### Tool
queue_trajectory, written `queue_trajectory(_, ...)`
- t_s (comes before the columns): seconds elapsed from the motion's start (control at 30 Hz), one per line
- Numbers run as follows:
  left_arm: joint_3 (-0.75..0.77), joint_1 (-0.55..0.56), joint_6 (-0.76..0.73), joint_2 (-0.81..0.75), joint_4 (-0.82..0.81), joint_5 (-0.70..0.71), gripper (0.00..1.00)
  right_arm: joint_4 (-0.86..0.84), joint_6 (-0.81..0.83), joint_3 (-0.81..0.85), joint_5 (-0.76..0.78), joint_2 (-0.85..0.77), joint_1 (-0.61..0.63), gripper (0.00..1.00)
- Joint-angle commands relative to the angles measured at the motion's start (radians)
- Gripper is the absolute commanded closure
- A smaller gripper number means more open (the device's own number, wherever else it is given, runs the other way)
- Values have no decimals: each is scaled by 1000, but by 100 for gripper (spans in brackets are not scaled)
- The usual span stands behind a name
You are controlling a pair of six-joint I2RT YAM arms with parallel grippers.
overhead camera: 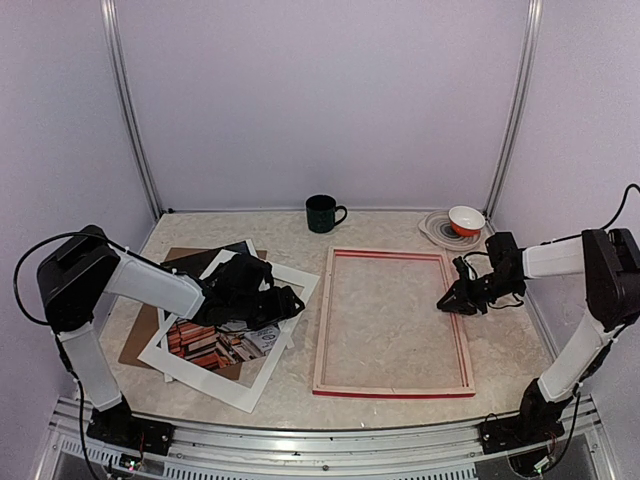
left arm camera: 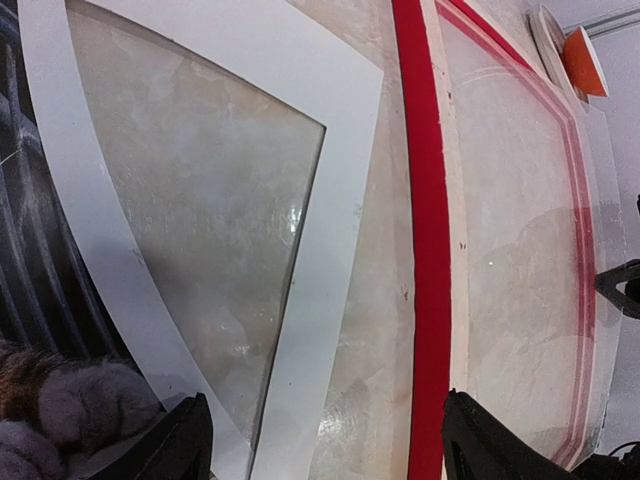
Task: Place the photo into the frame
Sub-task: Move the glass panel to the frame body.
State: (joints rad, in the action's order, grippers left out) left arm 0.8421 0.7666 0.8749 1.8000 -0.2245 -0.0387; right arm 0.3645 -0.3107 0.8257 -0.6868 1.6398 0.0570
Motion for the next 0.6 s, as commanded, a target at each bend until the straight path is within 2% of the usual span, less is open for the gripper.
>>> queue_trajectory(0.0,-9,8,4,8,-15,-8,22,11,15,12,13,-28,-14,82)
queue_trajectory(0.57,-8,8,4,10,-19,-14,22,2,32,21,24,-21,-14,77)
